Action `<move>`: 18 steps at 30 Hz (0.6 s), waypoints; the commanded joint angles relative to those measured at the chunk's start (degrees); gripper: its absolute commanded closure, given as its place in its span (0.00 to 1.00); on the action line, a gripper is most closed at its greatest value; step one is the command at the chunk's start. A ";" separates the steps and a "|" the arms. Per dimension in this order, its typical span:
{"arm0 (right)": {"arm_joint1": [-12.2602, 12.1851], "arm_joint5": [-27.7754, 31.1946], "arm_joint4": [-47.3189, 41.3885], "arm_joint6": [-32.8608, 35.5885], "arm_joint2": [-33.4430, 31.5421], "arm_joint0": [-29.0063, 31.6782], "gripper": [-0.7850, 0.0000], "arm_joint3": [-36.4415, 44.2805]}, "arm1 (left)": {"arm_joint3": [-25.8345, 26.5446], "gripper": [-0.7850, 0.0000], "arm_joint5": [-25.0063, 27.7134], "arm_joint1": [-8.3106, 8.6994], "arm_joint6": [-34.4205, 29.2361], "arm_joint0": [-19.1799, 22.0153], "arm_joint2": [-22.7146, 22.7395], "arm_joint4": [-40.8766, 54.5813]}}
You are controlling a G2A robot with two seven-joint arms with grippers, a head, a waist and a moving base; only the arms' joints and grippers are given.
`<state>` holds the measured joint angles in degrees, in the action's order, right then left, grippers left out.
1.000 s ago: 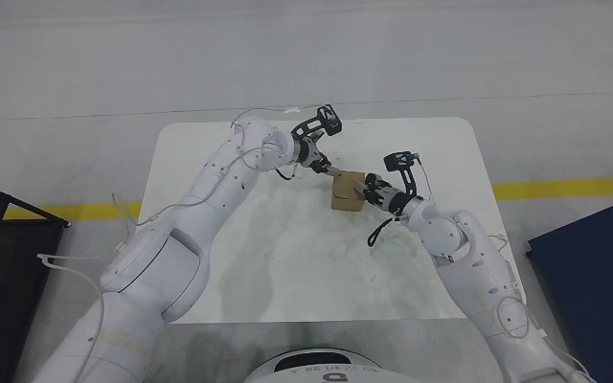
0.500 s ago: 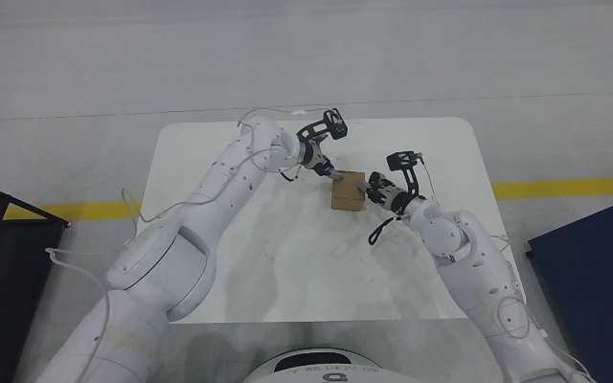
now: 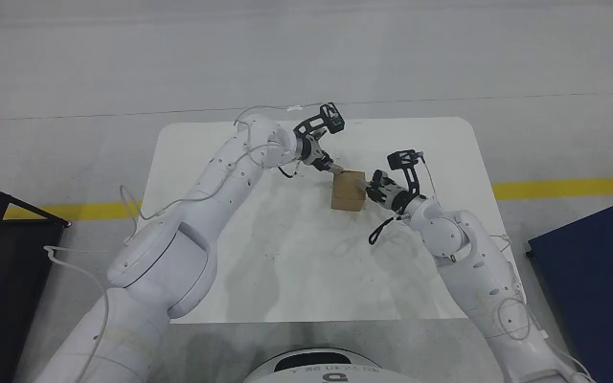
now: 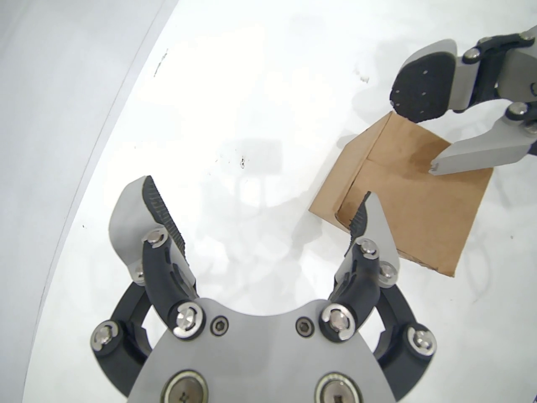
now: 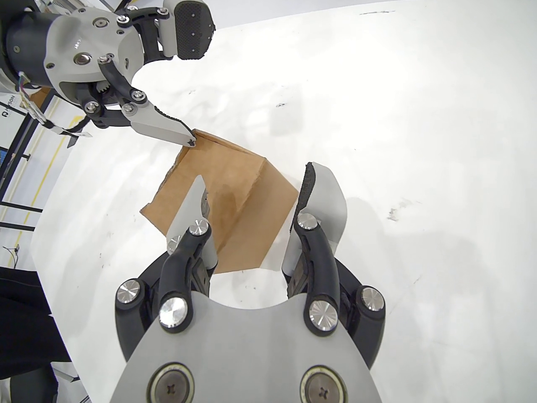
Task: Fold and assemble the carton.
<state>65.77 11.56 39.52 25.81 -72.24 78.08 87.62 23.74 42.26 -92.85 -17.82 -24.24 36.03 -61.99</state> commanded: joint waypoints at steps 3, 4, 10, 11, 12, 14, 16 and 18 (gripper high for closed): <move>-0.12 0.51 0.45 -0.79 -0.61 0.59 0.36 1.14 | -1.31 0.00 0.48 0.26 1.11 0.24 1.25 1.86; -0.16 0.73 0.66 -0.89 -0.73 0.75 0.36 1.52 | -1.82 0.00 0.76 0.39 1.34 0.35 1.63 2.34; -0.46 4.01 5.57 -3.72 -0.70 1.72 0.46 4.31 | -5.95 0.00 5.11 1.73 5.03 0.51 6.78 11.75; -0.52 4.97 6.85 -5.35 -0.73 2.12 0.66 4.95 | -6.78 0.00 6.04 2.05 5.42 0.51 7.85 13.81; -0.59 5.89 8.06 -7.11 -0.89 2.64 1.00 5.53 | -7.52 0.00 7.11 2.37 5.67 0.48 8.90 15.87; -0.73 6.92 10.12 -9.92 -1.37 3.85 1.00 6.67 | -9.04 0.00 9.60 3.05 5.62 0.33 11.05 20.24; -0.91 8.44 12.05 -11.77 -1.81 4.85 1.00 7.82 | -10.23 0.00 12.84 3.67 4.95 -0.15 13.29 25.31; -1.08 9.80 13.71 -12.32 -2.02 5.48 1.00 8.41 | -11.10 0.00 15.74 4.19 3.02 -0.71 15.30 30.29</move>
<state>64.76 20.69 52.46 13.54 -74.21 83.33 95.82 13.03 56.39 -88.91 -13.66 -24.65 50.27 -34.91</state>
